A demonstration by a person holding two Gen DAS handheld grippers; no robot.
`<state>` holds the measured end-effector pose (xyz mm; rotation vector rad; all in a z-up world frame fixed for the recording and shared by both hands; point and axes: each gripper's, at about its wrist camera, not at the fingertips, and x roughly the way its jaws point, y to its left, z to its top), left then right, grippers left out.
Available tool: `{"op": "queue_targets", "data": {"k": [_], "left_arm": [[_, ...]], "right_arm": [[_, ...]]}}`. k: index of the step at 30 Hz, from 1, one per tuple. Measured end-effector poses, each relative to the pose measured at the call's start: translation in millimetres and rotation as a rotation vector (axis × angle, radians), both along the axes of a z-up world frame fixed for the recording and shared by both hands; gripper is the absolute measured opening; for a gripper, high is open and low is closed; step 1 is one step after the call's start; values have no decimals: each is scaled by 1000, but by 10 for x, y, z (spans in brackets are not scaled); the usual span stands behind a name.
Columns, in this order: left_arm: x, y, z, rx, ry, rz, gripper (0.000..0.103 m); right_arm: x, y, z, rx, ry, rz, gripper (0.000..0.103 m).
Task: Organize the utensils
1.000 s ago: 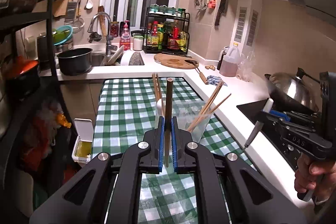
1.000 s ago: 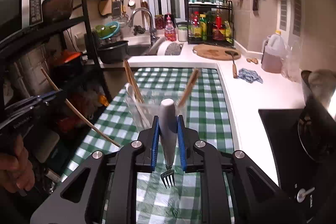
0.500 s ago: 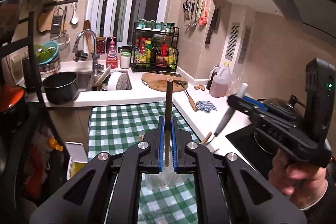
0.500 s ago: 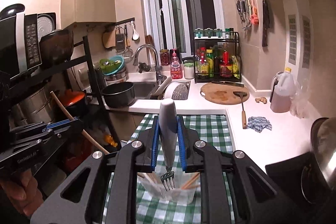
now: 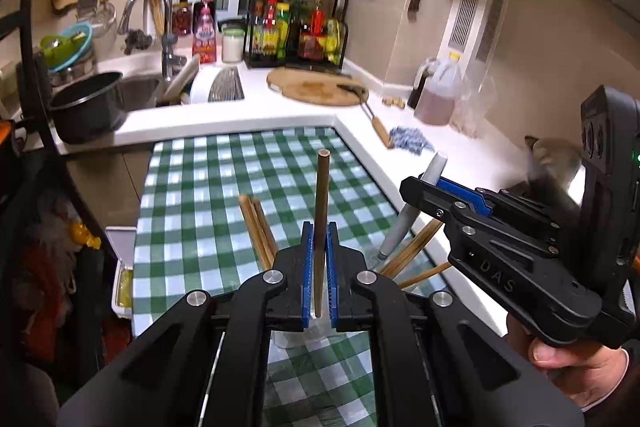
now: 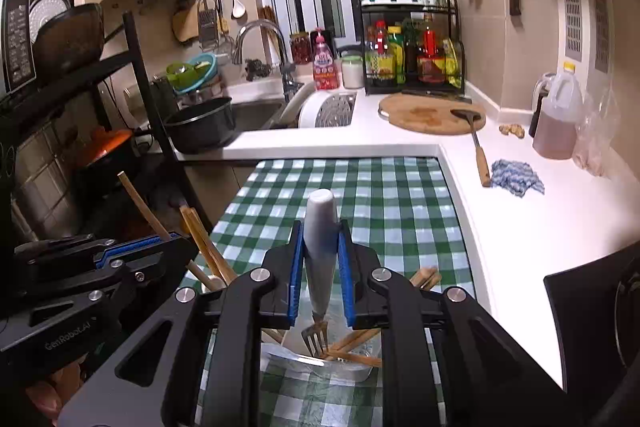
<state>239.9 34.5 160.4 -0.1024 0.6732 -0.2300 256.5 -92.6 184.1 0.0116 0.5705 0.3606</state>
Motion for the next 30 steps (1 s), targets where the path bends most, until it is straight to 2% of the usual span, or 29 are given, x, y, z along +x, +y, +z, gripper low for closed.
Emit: {"op": "queue_targets", "data": {"k": [3, 4, 5, 6, 9, 11, 13, 15, 16, 18, 20, 23, 24, 25, 28, 30], "left_arm": [[15, -1, -55, 2, 15, -2, 8], [1, 3, -47, 6, 12, 3, 15], [-32, 18, -15, 8, 1, 9, 19], [-75, 42, 32, 3, -15, 12, 26], [-180, 95, 150, -11, -47, 24, 27], [-318, 146, 244, -32, -77, 33, 29], [-458, 168, 303, -37, -113, 42, 43], [-656, 187, 345, -26, -167, 60, 53], [-755, 194, 346, -22, -191, 70, 59], [-915, 184, 312, -21, -220, 84, 66], [-1097, 170, 193, -23, -239, 93, 74], [-1331, 124, -103, -18, -245, 117, 76], [-1382, 101, -200, -14, -244, 123, 80], [-1420, 64, -343, -7, -234, 139, 85], [-1429, 43, -552, -20, -185, 168, 86], [-1417, 37, -634, 2, -186, 184, 90]], "right_arm": [[15, 11, -99, -18, 25, -6, 19], [12, 6, -106, -21, 31, -9, 22], [-5, -9, -94, -24, 28, -17, 37], [-39, -25, -53, -25, 18, -21, 46], [-171, -77, 123, -38, -22, -33, 48], [-281, -122, 234, -40, -45, -39, 54], [-451, -202, 346, -38, -78, -52, 63], [-677, -313, 422, -25, -123, -67, 80], [-759, -363, 436, -20, -139, -77, 85], [-997, -485, 398, -3, -174, -102, 96], [-1193, -605, 262, 6, -185, -128, 98], [-1352, -734, -24, 9, -161, -164, 98], [-1387, -764, -131, 2, -156, -175, 98], [-1406, -786, -239, -9, -148, -182, 98], [-1392, -828, -472, -15, -114, -199, 98], [-1348, -831, -616, -23, -90, -216, 98]]}}
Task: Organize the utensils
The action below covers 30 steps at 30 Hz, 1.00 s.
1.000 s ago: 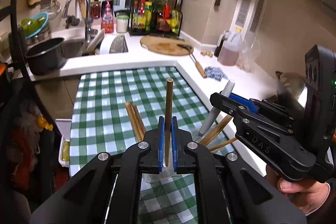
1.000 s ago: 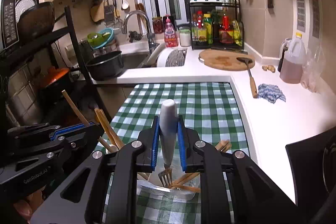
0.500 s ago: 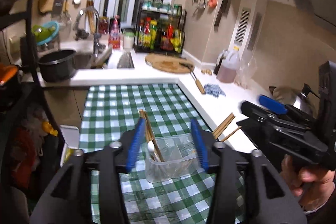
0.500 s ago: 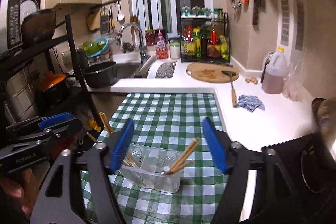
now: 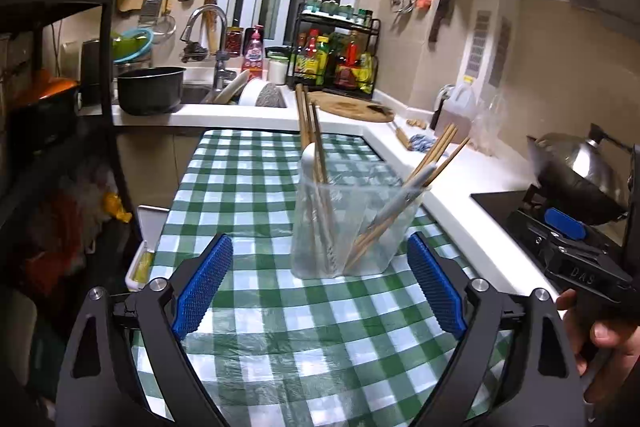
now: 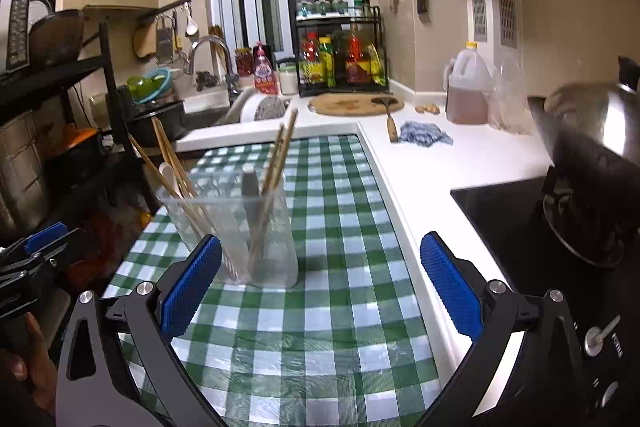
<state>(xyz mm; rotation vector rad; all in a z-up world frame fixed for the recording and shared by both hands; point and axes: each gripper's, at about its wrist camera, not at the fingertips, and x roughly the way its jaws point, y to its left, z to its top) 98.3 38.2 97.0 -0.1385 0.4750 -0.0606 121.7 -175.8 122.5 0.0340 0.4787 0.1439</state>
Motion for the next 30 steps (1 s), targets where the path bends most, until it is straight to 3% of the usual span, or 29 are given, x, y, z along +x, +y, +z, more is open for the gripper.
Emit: {"op": "queue_targets", "data": {"k": [3, 7, 15, 30], "left_arm": [[50, 3, -87, 41, -14, 32, 95], [156, 38, -221, 13, 5, 34, 95], [228, -22, -320, 11, 2, 28, 95], [225, 29, -337, 18, -4, 47, 95]], "right_arm": [[17, 13, -95, -14, -10, -11, 98], [71, 59, -153, -66, 0, -14, 98], [42, 66, -188, -61, 5, -22, 98], [28, 80, -174, -60, 2, -24, 98]]}}
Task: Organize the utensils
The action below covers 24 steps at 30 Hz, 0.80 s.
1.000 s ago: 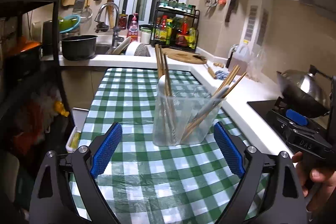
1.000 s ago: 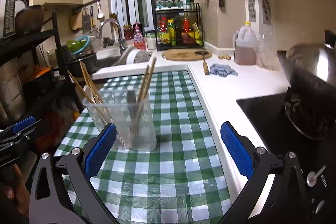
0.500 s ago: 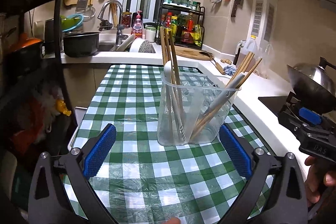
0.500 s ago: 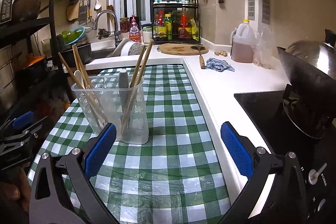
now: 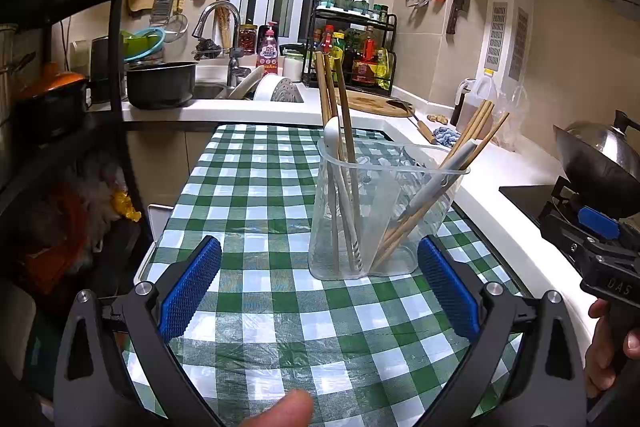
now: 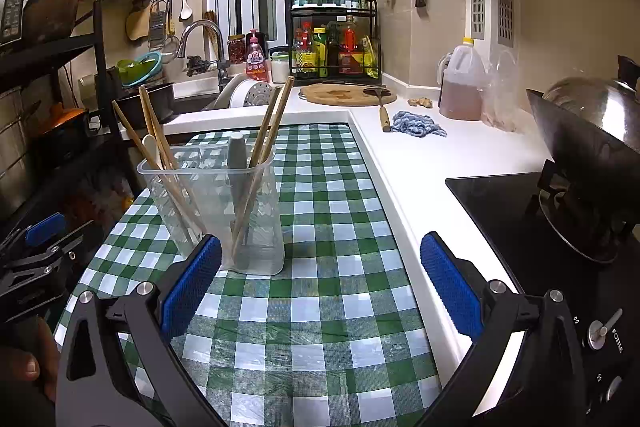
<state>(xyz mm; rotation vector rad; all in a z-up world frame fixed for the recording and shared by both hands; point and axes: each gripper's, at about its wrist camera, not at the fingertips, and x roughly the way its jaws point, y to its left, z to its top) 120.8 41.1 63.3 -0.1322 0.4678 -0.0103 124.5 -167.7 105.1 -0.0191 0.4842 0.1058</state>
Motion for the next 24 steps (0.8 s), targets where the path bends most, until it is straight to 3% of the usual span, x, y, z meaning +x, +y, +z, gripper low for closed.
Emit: {"op": "queue_targets", "data": {"k": [24], "left_arm": [[-12, -7, 18, 3, -8, -5, 95]], "right_arm": [[-9, 21, 10, -3, -6, -1, 98]]}}
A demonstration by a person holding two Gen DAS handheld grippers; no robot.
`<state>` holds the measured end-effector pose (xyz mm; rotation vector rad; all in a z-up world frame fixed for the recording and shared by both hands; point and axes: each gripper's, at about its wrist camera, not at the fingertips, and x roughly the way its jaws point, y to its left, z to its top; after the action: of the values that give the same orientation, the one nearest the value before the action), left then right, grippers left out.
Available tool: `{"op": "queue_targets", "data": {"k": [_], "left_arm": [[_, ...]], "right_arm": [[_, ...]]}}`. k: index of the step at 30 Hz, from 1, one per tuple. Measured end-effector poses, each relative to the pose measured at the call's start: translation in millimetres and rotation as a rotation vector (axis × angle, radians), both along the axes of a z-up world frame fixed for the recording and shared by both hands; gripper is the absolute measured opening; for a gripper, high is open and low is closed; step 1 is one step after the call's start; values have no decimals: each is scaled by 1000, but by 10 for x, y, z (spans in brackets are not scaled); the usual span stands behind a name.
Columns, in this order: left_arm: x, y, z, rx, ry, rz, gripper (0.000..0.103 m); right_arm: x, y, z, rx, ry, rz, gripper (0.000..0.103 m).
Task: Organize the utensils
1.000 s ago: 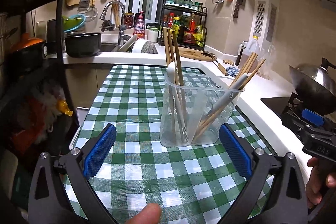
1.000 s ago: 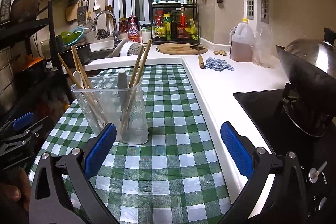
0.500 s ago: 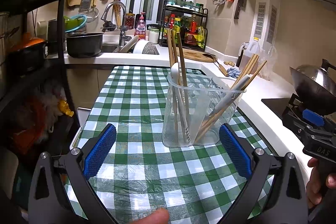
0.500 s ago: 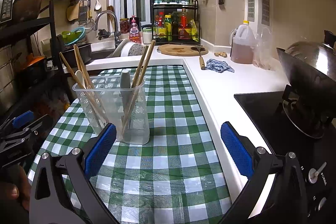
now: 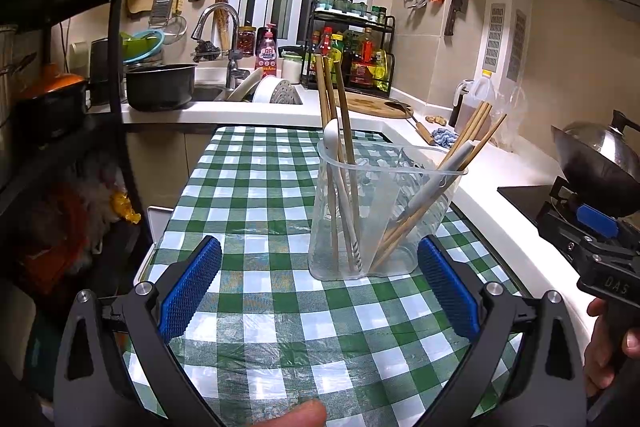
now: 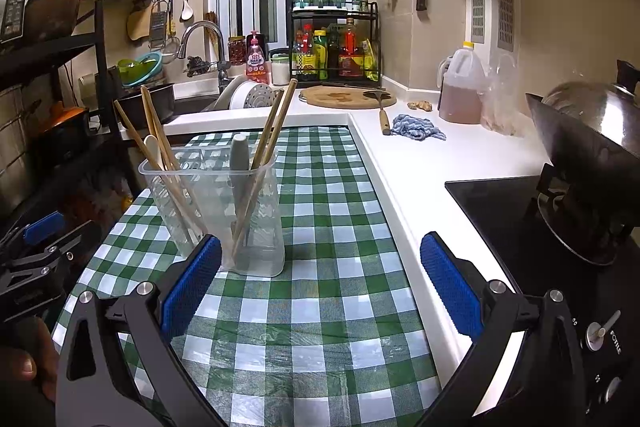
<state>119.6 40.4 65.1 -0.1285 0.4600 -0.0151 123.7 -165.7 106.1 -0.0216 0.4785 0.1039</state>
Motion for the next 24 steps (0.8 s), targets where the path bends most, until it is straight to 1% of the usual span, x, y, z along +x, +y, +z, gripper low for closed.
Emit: {"op": "queue_targets", "data": {"k": [24], "left_arm": [[-13, -1, 0, 17, -8, 2, 95]], "right_arm": [[0, 4, 17, -4, -7, 2, 98]]}}
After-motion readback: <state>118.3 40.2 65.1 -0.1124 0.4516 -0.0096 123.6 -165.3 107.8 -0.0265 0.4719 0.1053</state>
